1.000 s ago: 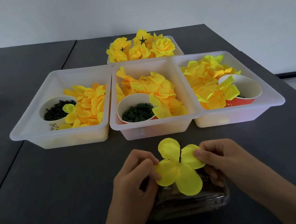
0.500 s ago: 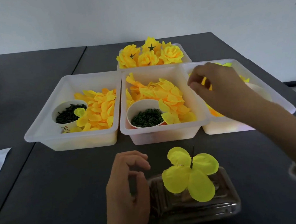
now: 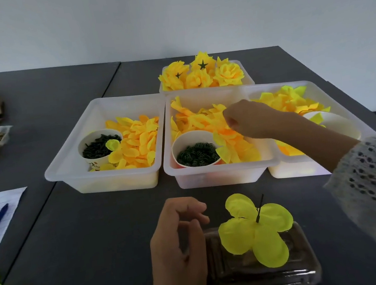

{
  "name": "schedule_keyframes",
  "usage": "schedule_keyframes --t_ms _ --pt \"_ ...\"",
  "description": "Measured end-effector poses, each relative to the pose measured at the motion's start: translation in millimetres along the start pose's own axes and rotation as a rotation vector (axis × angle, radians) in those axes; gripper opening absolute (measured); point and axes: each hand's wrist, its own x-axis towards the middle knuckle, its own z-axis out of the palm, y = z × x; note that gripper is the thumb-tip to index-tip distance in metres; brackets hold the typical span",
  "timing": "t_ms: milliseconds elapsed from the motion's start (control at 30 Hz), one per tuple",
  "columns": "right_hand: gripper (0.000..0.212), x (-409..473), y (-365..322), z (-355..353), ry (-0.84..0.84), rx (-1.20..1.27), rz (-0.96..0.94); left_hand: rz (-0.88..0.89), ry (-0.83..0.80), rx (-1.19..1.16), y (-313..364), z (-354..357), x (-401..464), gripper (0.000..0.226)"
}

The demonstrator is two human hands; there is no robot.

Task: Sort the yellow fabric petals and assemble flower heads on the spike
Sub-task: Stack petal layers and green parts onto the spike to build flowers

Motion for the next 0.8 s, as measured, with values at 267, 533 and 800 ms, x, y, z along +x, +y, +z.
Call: schedule_keyframes --t_ms 267,533,800 --pt "0.004 -22 9 -41 0.368 0.149 0.074 0.000 0.034 -0.084 9 -5 5 0.021" --pt "0.009 -78 -8 -45 0.546 0.402 0.040 -0.162 -0.011 -0.219 25 -9 21 0.017" --pt "0.006 -176 -74 -59 0.591 0.298 -0.396 -0.698 -0.180 -0.816 56 -13 50 0.094"
